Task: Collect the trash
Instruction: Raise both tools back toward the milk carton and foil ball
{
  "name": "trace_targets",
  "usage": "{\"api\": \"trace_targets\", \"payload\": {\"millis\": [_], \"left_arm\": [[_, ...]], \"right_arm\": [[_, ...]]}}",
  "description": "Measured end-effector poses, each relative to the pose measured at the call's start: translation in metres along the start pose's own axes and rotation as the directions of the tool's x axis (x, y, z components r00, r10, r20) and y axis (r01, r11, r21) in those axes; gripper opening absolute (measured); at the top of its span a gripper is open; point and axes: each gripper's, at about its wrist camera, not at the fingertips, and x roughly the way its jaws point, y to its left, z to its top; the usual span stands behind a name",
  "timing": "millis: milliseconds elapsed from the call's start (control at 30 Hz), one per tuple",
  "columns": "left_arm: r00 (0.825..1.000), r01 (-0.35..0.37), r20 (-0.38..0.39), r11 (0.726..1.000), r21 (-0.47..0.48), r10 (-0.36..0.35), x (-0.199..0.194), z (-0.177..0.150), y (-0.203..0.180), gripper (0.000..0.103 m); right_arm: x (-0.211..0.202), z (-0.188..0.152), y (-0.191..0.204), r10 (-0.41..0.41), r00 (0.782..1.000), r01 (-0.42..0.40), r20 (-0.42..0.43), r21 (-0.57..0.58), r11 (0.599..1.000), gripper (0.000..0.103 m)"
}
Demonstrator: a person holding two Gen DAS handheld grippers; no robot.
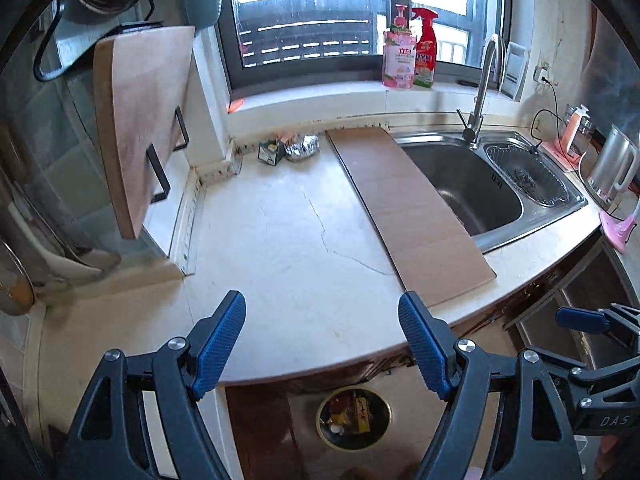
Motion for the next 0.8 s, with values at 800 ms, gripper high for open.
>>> {"api": "trace_targets", "payload": {"millis": [800], "left_arm": [[0.964, -0.224, -0.137, 0.974, 0.038, 0.227, 0.234, 0.221, 0.049, 0.077]], "right_arm": [[0.178, 0.286, -0.035, 0.171, 0.98, -0.164, -0.102, 0.078, 0.983, 0.083]]}}
